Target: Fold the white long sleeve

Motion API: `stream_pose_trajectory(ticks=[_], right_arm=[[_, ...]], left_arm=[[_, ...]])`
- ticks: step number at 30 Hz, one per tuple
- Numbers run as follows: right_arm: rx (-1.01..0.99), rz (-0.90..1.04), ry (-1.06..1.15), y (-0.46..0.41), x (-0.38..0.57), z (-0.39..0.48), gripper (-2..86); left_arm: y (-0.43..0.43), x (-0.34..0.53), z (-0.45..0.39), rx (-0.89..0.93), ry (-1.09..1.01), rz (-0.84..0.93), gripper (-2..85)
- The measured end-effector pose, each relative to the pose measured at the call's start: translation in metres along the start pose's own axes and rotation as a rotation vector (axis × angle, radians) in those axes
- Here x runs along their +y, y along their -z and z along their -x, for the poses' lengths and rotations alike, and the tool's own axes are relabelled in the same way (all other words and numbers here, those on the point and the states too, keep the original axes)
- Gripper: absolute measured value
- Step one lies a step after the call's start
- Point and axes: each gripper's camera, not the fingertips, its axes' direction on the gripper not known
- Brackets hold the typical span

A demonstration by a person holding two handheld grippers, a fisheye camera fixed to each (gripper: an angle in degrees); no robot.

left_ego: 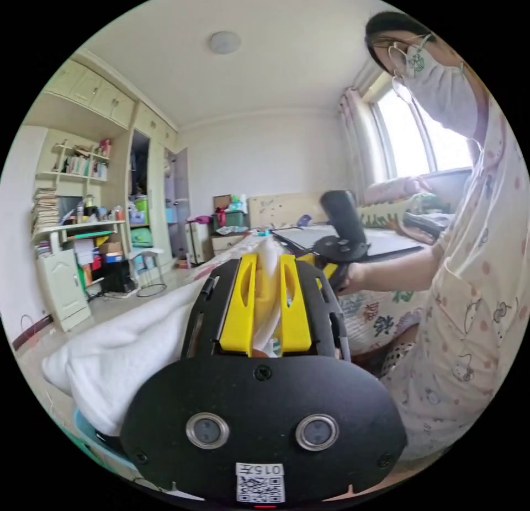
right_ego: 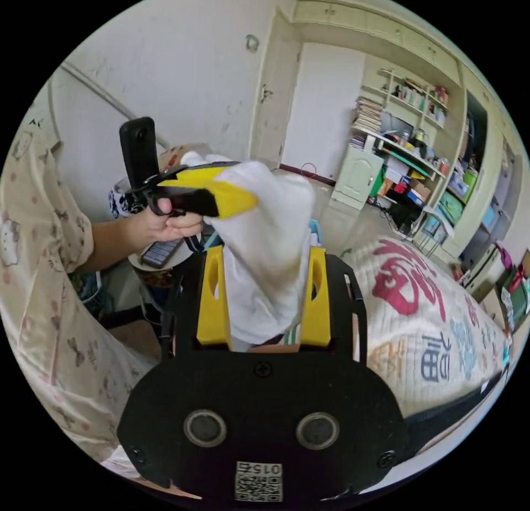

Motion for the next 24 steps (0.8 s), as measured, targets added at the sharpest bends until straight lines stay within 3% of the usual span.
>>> stream_pose_trajectory(ticks=[2, 6, 12, 20, 24], right_arm=[[0.042, 0.011, -0.016, -0.011, -0.012, -0.003, 12.6], [-0.036, -0.041, -0.125, 0.004, 0.009, -0.027, 9.3], [-0.004, -0.095, -0.280, 0.036, 0.044, -0.059, 8.7], [0.006, -0.072, -0.594, 0.046, 0.073, -0.093, 8.7], [0.008, -0.063, -0.799, 0.049, 0.088, -0.119, 8.7]], left_arm=[[-0.020, -0.010, -0.011, 0.086, -0.039, 0.066, 7.7], [0.005, -0.031, -0.007, 0.065, -0.109, 0.081, 12.7], [-0.007, -0.033, 0.026, -0.225, -0.246, 0.506, 21.6], [-0.130, 0.057, 0.037, 0.067, -0.138, 0.673, 24.0], [-0.180, 0.094, 0.008, 0.149, -0.228, 0.851, 24.3]])
